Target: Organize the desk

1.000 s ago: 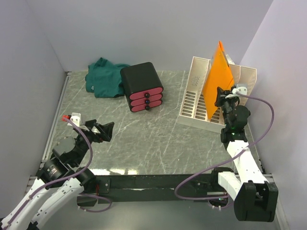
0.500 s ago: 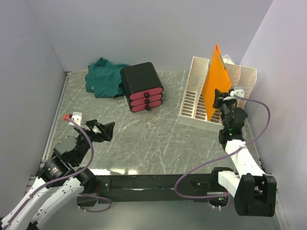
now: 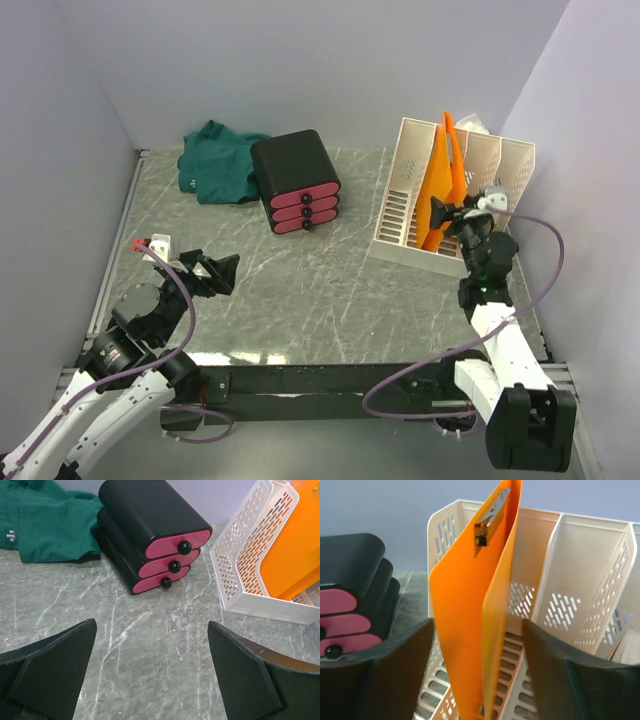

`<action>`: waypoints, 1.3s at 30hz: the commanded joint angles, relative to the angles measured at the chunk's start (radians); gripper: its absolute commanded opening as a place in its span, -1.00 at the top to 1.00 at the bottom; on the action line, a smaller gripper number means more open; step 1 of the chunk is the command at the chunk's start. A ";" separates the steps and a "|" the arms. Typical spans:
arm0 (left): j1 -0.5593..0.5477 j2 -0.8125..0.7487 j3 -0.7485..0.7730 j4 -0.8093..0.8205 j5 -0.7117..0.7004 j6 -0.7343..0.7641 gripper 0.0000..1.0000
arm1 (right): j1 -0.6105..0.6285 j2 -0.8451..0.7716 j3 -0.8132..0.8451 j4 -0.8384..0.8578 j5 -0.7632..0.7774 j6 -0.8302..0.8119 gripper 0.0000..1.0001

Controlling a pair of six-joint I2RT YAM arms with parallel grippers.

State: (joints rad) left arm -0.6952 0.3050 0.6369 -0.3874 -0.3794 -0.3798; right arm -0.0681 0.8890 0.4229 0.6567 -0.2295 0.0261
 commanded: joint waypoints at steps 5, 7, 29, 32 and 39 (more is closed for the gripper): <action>-0.003 -0.001 0.010 0.002 0.000 -0.010 -0.99 | -0.024 -0.093 0.371 -0.737 -0.107 -0.172 -1.00; -0.003 -0.001 0.010 0.001 0.000 -0.016 -0.99 | -0.027 -0.111 0.457 -0.857 -0.100 -0.169 -0.99; -0.003 0.206 0.406 -0.341 -0.072 -0.254 -0.99 | -0.159 -0.269 0.780 -1.376 -0.022 -0.031 -0.99; -0.003 0.223 0.448 -0.344 -0.058 -0.237 -0.99 | -0.164 -0.277 0.806 -1.382 0.061 0.023 -0.99; -0.001 0.236 0.471 -0.335 -0.033 -0.229 -0.99 | -0.164 -0.303 0.814 -1.390 0.119 0.049 -0.99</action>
State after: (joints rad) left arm -0.6952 0.5220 1.0714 -0.7120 -0.4217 -0.6209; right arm -0.2264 0.5983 1.1992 -0.7315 -0.1757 0.0364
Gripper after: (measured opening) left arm 0.995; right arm 0.996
